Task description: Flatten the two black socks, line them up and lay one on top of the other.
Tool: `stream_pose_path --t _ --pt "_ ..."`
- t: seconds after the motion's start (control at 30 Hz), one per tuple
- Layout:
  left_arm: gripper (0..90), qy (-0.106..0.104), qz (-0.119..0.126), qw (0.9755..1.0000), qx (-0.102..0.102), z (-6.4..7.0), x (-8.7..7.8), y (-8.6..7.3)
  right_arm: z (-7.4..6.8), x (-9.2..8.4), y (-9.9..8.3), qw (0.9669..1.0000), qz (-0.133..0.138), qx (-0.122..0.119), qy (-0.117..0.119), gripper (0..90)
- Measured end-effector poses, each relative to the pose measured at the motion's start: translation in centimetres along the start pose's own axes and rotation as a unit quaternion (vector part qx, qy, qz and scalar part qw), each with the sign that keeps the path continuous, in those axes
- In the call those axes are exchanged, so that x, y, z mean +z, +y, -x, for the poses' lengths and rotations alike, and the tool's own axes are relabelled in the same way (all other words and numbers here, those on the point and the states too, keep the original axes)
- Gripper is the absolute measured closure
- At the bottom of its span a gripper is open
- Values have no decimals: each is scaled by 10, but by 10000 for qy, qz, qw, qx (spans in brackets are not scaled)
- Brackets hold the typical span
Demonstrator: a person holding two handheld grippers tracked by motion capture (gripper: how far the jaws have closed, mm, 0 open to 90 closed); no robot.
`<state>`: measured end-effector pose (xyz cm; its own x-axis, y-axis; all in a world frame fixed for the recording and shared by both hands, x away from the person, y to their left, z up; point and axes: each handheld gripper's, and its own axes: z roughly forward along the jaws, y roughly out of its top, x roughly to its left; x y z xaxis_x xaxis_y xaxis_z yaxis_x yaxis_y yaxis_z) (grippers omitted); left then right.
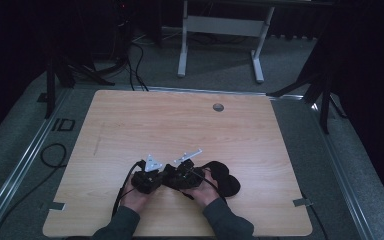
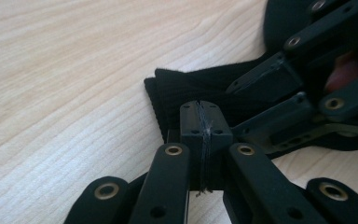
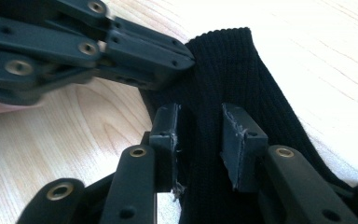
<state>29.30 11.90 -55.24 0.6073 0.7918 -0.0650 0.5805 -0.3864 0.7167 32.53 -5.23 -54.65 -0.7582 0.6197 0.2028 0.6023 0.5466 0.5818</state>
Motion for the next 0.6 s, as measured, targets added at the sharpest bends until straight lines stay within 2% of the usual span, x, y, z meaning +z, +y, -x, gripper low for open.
stream_pose_path --t 0.1,0.17,0.27,0.43,0.5,0.6 --pt "900 42 -51 9999 76 1 1 0 0 0 0 10000 -19 -28 29 654" --pt "900 46 -71 9999 98 1 2 0 1 0 1 9998 -28 -50 165 574" --pt "900 37 -76 9999 91 1 2 0 -2 -4 0 9997 -5 -91 245 519" --pt "900 27 -80 9999 90 1 2 0 0 -25 -3 9995 195 -226 120 495" --pt "900 19 -72 9999 82 1 2 -1 5 -34 -7 9995 224 -214 20 491" --pt "900 14 -71 9999 78 1 2 -1 18 -47 -12 9995 296 -53 -126 491"
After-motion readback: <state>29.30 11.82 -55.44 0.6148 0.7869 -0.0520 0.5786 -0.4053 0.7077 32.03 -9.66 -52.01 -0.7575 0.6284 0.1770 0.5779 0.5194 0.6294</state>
